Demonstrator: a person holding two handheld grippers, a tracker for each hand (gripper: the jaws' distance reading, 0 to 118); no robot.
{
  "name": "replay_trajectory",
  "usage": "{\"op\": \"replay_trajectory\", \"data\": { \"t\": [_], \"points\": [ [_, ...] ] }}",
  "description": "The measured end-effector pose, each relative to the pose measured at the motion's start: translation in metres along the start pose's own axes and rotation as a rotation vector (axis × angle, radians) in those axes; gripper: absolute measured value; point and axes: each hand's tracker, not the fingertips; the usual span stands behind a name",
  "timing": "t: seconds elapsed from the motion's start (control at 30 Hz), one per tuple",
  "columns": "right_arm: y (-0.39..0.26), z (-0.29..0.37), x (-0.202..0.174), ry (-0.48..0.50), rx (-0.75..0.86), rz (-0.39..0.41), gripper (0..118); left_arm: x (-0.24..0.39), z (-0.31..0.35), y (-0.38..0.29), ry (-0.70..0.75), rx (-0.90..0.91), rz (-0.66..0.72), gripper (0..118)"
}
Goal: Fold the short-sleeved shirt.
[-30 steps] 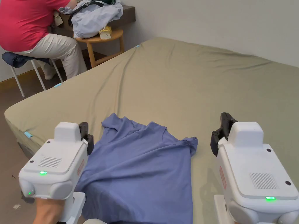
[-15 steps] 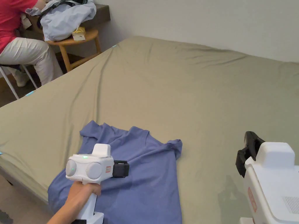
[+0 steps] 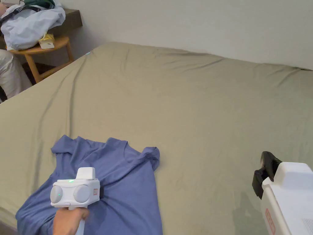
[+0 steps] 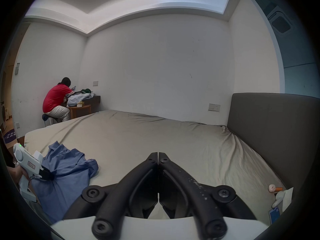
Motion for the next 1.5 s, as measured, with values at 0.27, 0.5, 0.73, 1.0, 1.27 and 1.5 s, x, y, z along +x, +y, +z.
{"op": "replay_trajectory", "data": {
  "t": [0.27,0.5,0.73,1.0,1.27,1.5],
  "points": [
    [0.009,0.023,0.031,-0.035,0.053,-0.043,1,0.012,0.128,0.046,-0.172,0.253,-0.003,0],
    [0.013,0.040,0.051,-0.057,0.083,-0.058,1,0.079,0.236,0.089,-0.380,0.474,-0.099,0],
    [0.016,0.062,0.084,-0.131,0.117,-0.072,1,0.172,0.305,0.123,-0.575,0.602,-0.247,0],
    [0.009,0.086,0.131,-0.251,0.116,-0.087,1,0.265,0.330,0.138,-0.737,0.622,-0.361,0],
    [0.004,0.109,0.172,-0.361,0.112,-0.088,1,0.347,0.312,0.125,-0.880,0.536,-0.435,0],
    [-0.006,0.120,0.190,-0.421,0.082,-0.083,1,0.394,0.240,0.074,-0.877,0.325,-0.551,0]
  ]
}}
